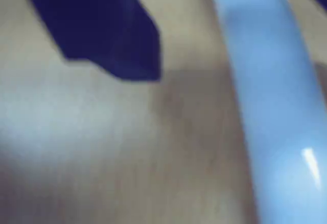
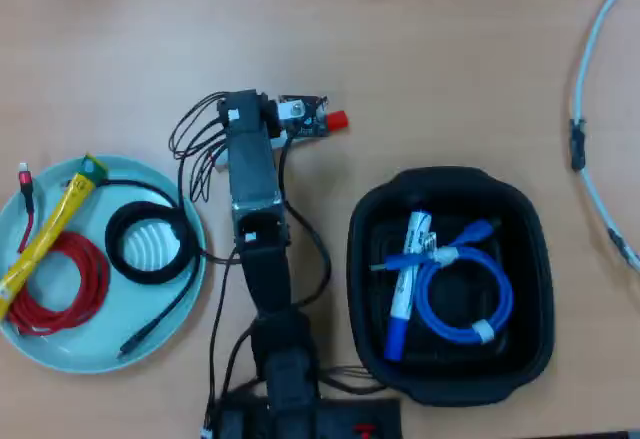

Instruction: Pick up the red pen and put it in the green bowl

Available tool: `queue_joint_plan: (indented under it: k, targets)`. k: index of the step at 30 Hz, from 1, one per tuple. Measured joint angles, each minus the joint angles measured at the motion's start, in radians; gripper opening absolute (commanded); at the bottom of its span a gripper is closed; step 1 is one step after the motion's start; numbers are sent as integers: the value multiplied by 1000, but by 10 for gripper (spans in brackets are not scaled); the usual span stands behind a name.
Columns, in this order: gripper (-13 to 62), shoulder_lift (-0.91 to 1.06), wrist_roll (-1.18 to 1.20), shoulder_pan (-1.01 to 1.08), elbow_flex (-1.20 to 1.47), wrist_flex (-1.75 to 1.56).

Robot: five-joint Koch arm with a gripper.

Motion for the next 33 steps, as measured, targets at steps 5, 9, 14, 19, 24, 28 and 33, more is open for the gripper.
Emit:
queue_joint_plan:
  k: [5, 9, 14, 19, 24, 28, 33]
  targets:
    - [417, -28, -61, 0, -5, -2]
    - [417, -32, -61, 0, -14, 0]
    - [417, -46, -61, 0, -21, 2]
    - [416, -52, -61, 2, -25, 2]
    - [416, -81, -61, 3, -63, 2]
    - [353, -81, -72, 3, -64, 3]
    - [59, -86, -78, 6, -86, -9]
